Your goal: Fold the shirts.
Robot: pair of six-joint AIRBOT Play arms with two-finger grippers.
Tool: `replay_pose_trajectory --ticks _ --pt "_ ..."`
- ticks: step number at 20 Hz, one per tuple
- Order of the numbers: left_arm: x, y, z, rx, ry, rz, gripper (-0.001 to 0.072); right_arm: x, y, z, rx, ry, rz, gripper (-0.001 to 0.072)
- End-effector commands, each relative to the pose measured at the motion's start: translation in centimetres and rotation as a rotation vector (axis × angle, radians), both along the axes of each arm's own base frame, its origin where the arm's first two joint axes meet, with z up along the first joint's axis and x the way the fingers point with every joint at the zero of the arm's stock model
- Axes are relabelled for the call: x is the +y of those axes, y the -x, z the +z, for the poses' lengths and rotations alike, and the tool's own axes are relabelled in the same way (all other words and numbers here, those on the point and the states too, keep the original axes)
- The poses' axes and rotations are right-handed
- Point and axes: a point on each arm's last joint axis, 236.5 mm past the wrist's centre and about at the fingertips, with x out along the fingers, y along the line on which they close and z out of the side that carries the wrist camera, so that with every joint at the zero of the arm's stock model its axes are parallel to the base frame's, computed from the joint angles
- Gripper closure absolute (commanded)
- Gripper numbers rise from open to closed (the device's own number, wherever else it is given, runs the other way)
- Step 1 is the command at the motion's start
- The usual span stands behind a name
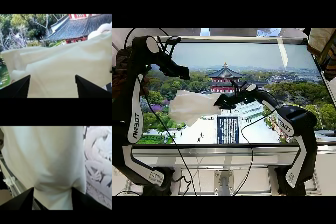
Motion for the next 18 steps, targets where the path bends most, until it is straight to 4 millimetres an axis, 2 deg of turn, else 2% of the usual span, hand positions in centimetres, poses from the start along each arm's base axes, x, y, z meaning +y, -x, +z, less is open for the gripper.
replay_pose_trajectory --ticks 1,4,5,9,11,13,14,16,18 --pt "0.0 0.0 0.0 0.0 0.0 0.002 0.0073 2.4 0.6 -1.3 -0.027 -0.019 0.007 0.0199" --pt "0.0 0.0 0.0 0.001 0.001 0.004 0.0073 3.0 -0.9 0.0 -0.145 -0.036 0.03 0.0617" --pt "0.0 0.0 0.0 0.001 0.001 0.003 0.0074 3.1 -1.7 0.7 -0.176 -0.041 0.024 0.0688" --pt "0.0 0.0 0.0 0.0 0.001 0.003 0.0074 3.9 -4.9 4.9 -0.335 -0.067 0.028 0.0689" --pt "0.0 0.0 0.0 0.0 0.001 0.003 0.0074 3.0 -7.3 6.8 -0.44 -0.02 0.022 0.069" --pt "0.0 0.0 0.0 0.0 0.001 0.004 0.0074 -0.1 -10.6 7.9 -0.512 0.094 -0.033 0.0689" --pt "0.0 0.0 0.0 -0.001 0.001 0.003 0.0074 -2.6 -12.4 8.1 -0.524 0.17 -0.069 0.0689" --pt "0.0 0.0 0.0 0.0 0.0 0.003 0.0074 -8.5 -15.0 8.2 -0.523 0.319 -0.137 0.0689" --pt "0.1 -0.1 0.0 -0.003 -0.001 0.004 0.0074 -14.7 -16.4 8.7 -0.497 0.435 -0.19 0.0689"
